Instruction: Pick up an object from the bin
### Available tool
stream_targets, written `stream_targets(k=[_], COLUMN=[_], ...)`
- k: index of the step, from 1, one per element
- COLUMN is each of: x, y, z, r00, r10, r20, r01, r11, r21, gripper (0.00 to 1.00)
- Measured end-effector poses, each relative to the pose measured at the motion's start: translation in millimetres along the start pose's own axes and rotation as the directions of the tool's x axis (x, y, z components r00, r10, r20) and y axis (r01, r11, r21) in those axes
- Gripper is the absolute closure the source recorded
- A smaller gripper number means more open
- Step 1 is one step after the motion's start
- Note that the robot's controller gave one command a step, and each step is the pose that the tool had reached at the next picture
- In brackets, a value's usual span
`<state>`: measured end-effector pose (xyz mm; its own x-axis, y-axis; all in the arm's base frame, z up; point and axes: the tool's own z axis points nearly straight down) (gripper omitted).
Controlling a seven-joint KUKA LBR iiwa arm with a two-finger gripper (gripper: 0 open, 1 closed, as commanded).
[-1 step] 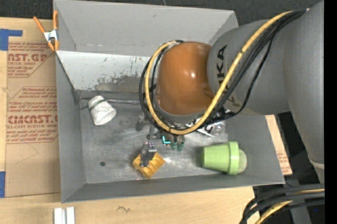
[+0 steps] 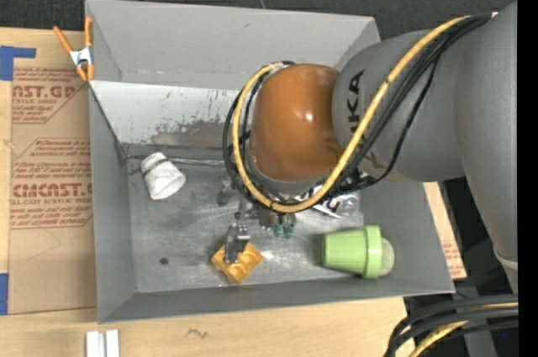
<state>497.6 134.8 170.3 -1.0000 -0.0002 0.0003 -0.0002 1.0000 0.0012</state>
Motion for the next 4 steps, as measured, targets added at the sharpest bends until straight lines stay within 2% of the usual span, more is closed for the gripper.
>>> stream_targets(k=[1, 2, 3, 4], x=[-4.2, -15.9, -3.6, -3.8], y=[-24, -46, -53, -53], z=[48, 65, 52, 89], r00=[0.992, 0.932, 0.962, 0.894], r10=[-0.13, -0.362, -0.274, -0.448], r20=[0.003, 0.0, -0.001, -0.002], r01=[0.13, 0.362, 0.274, 0.448], r11=[0.992, 0.932, 0.962, 0.894], r21=[0.001, 0.001, 0.0, 0.0], gripper=[0.0, 0.0, 0.0, 0.0])
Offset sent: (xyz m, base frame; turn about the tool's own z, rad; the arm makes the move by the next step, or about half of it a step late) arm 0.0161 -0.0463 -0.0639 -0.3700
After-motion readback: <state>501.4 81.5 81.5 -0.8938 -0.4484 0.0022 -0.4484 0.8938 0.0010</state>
